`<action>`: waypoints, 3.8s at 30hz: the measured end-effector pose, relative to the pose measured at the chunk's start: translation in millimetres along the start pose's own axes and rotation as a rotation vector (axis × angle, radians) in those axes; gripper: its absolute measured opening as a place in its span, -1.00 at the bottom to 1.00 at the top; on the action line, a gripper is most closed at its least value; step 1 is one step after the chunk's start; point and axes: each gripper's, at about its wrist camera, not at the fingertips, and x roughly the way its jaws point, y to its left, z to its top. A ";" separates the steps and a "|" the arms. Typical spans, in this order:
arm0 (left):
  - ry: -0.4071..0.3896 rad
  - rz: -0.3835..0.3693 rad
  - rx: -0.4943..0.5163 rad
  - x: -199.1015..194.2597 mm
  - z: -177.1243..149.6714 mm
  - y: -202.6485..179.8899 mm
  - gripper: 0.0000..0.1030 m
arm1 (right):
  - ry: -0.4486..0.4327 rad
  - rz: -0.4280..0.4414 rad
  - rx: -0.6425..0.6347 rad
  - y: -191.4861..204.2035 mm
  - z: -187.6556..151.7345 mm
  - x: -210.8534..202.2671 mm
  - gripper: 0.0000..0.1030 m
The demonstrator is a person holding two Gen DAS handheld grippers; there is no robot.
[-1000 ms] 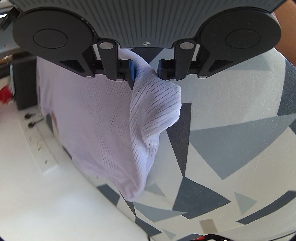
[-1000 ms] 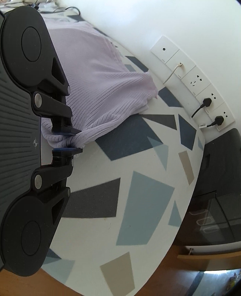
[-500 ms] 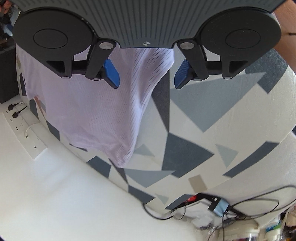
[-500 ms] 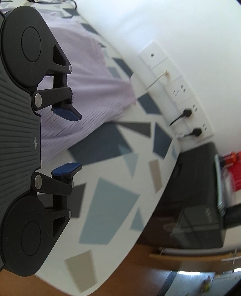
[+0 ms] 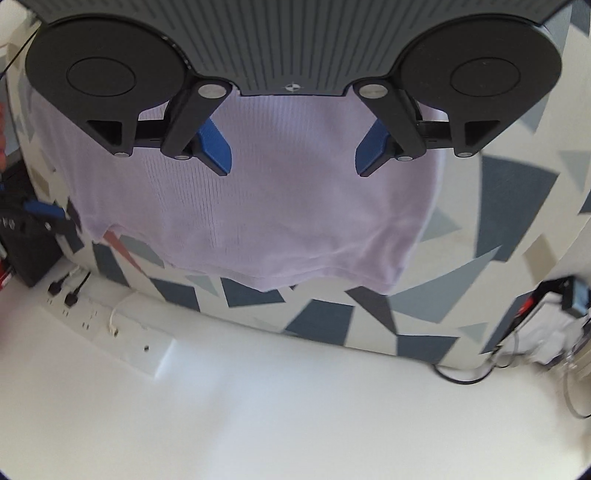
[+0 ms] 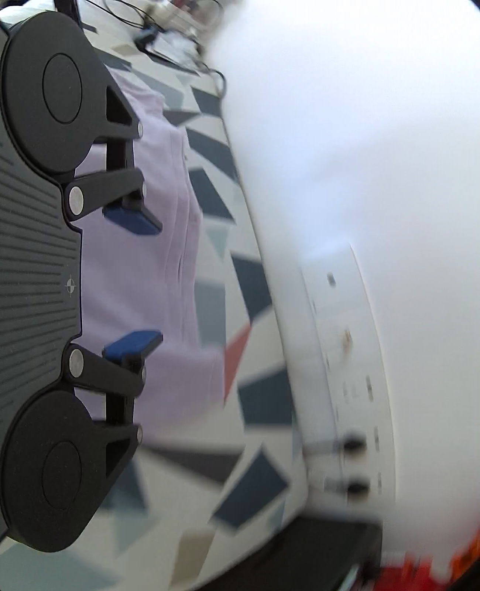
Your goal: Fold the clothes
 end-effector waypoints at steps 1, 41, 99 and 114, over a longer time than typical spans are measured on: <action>0.014 0.002 0.011 11.6 3.9 -6.1 0.47 | 0.013 -0.006 -0.014 5.1 3.7 14.5 0.09; -0.029 -0.059 0.087 80.6 52.2 -103.5 -0.95 | 0.042 0.000 0.090 -22.1 16.6 79.4 -1.00; 0.186 0.183 0.230 83.5 -12.0 -46.7 1.00 | 0.141 -0.185 -0.033 3.3 -92.6 -25.1 0.98; 0.133 0.079 0.071 4.9 -8.4 14.8 0.99 | 0.051 -0.287 0.122 11.8 -107.0 -97.3 0.98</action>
